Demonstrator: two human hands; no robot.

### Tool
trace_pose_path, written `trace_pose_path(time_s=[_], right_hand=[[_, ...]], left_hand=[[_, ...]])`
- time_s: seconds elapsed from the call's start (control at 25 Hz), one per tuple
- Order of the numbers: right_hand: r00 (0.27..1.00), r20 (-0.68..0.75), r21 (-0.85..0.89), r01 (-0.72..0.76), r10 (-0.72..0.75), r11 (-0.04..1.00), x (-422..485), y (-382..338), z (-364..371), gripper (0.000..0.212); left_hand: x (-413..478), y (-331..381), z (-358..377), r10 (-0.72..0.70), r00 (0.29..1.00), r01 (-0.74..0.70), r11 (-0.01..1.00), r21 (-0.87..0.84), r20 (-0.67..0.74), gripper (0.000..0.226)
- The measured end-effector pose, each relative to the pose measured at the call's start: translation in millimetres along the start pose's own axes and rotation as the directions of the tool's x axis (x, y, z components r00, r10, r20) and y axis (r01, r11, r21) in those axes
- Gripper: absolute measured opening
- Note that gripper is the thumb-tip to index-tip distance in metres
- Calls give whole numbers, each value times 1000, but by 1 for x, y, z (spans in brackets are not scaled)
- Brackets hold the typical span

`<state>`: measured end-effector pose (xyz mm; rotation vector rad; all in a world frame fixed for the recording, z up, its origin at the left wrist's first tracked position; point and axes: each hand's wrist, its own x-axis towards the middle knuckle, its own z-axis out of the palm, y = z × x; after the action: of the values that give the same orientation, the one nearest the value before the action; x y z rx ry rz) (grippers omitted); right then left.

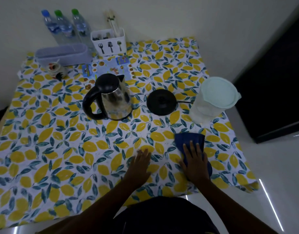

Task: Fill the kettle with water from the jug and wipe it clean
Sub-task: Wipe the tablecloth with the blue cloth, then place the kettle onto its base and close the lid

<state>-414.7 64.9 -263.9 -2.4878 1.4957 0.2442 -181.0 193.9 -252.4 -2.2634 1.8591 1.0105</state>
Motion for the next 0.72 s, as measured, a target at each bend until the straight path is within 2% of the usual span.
trace_pose_path(time_s=[0.08,0.28,0.44,0.56,0.64,0.72], right_hand=[[1000,-18,28,10,-9,1000,-1,-1,-1,72],[998,-67,103,18,-11,995,5,-1,-1,61],[976,-161,206,179,-147,962,34,-31,-24,52],[922,-298,320,341,-248,884,69,-84,-64,50],[859,-393,297,458,-330,838,96,-127,-96,52],[809,-417,271,545,-413,793,121,-165,-124,62]], left_hand=[[7,6,4,30,999,-29,999,45,-17,78],[19,13,0,-29,996,29,1000,-6,-89,74],[14,6,-21,-67,967,47,995,-85,-245,64],[6,-15,-59,-130,890,40,977,-209,-437,54],[3,-36,-93,-157,787,21,973,-229,-596,46],[6,-55,-128,-188,682,27,972,-233,-706,42]])
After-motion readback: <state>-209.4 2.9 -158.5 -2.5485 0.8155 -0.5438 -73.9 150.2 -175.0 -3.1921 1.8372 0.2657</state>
